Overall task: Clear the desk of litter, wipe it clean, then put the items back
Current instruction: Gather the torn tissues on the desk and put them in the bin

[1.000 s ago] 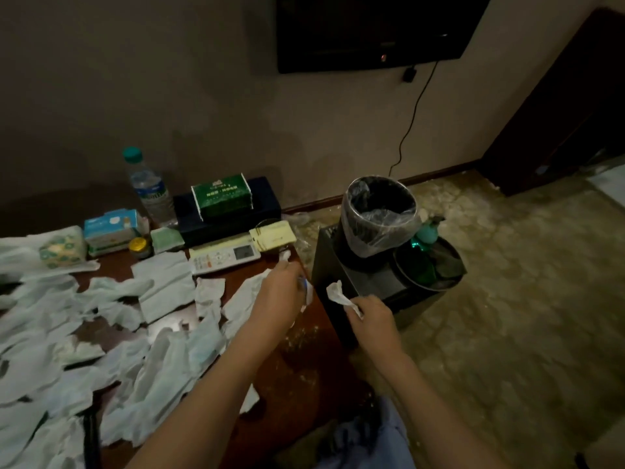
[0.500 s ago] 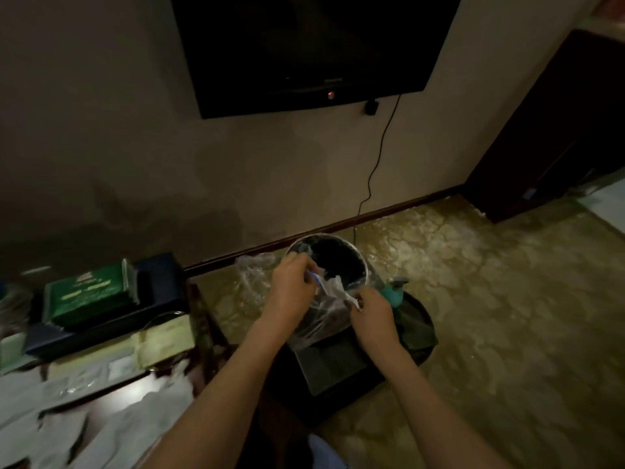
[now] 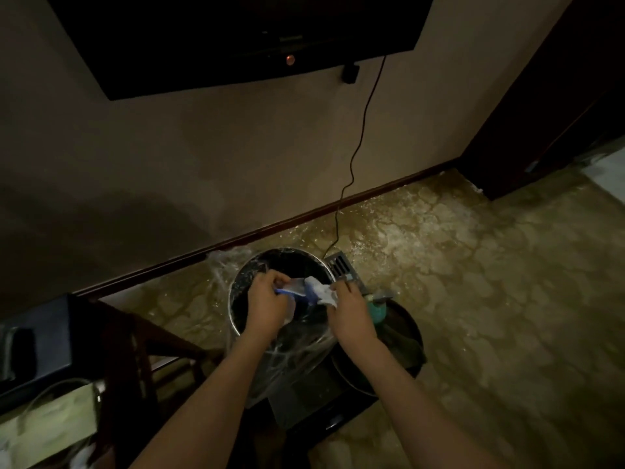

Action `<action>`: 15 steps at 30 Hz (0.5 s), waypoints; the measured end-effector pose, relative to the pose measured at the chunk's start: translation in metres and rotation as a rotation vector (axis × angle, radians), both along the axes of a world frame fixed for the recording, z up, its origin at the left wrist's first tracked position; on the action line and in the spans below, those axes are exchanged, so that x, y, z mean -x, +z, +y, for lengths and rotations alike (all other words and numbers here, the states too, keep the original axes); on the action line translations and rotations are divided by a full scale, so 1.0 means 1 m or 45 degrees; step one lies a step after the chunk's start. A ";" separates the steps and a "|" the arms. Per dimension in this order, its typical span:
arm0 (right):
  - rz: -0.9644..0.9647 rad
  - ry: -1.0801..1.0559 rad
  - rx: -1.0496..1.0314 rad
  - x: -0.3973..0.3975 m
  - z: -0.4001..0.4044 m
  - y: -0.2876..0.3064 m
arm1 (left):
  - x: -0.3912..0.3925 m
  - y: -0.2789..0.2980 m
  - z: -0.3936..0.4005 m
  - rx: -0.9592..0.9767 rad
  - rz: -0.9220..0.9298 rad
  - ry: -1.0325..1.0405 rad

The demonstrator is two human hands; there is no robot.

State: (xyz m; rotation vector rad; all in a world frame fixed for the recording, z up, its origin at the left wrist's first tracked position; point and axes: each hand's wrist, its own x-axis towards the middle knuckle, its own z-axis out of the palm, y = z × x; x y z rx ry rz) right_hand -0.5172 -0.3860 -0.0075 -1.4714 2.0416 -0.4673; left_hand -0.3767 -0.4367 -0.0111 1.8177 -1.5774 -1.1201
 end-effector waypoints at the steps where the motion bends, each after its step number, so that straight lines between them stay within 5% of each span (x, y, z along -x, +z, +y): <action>1: 0.004 0.012 -0.013 0.002 -0.003 -0.004 | 0.001 -0.007 -0.004 -0.036 0.005 0.019; 6: -0.011 0.060 -0.044 0.004 -0.019 -0.017 | -0.002 -0.029 -0.012 -0.291 -0.188 -0.190; 15: -0.002 0.295 -0.211 -0.020 -0.034 -0.029 | -0.035 -0.028 -0.007 -0.131 -0.411 -0.369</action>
